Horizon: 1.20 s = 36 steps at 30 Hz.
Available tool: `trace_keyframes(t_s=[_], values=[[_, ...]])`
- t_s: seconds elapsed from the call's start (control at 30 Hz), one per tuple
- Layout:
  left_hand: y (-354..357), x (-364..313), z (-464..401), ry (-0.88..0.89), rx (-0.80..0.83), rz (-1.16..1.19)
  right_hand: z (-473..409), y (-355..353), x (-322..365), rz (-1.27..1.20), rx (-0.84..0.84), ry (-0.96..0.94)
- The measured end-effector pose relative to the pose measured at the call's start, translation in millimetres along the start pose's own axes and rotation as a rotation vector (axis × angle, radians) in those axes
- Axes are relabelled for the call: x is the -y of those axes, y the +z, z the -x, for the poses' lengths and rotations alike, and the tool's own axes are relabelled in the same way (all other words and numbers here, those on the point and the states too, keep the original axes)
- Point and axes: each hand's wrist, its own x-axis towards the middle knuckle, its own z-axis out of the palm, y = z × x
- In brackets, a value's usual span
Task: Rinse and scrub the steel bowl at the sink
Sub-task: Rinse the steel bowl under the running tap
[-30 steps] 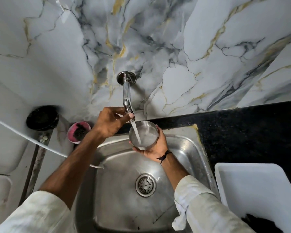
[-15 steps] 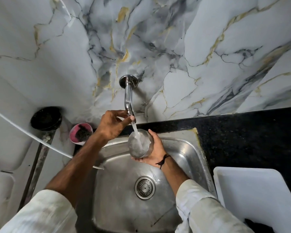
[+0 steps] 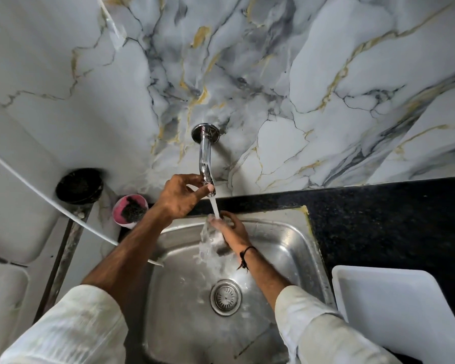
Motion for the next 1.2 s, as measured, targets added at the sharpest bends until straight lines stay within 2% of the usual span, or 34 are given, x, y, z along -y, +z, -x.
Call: trace_keyframes(t_s=[0.13,0.23,0.37,0.57,0.67,0.8,0.87,0.93,1.03,1.13,1.2], values=[[-2.6,0.0,-1.0,-0.007,0.05,0.074,3.2,-3.1,-6.9,0.047,-0.051,-0.049],[-5.5,0.9,-3.2,-0.005,0.094,0.152,1.8,-4.0,-1.6,0.014,-0.013,0.036],[-7.7,2.5,-4.2,-0.006,0.117,0.198,3.7,-7.9,-4.1,-0.254,0.139,0.292],[-5.8,2.9,-3.5,-0.026,0.065,0.091,-5.6,-2.4,-7.6,-0.569,0.262,0.335],[-2.1,-5.6,-3.9,-0.067,-0.04,-0.037,-11.1,6.4,-2.3,-0.651,0.265,0.318],[27.3,-26.7,1.3,-0.142,-0.351,-0.433,-11.0,16.3,7.4,-0.672,0.253,0.294],[33.6,-26.3,4.4,-0.123,-0.403,-0.372,-6.6,14.1,9.6,-0.602,0.187,0.287],[30.6,-9.5,5.0,-0.116,-0.344,-0.15,2.3,3.5,10.4,-0.486,0.126,0.284],[33.5,23.8,24.9,-0.187,-0.106,0.304,24.0,-20.3,6.2,-0.276,0.054,0.206],[57.9,48.4,53.8,-0.261,0.228,0.38,52.1,-42.3,-0.7,-0.107,0.002,0.026],[73.3,52.4,70.2,-0.261,0.362,0.408,66.3,-52.6,-2.6,-0.021,-0.011,-0.059]])
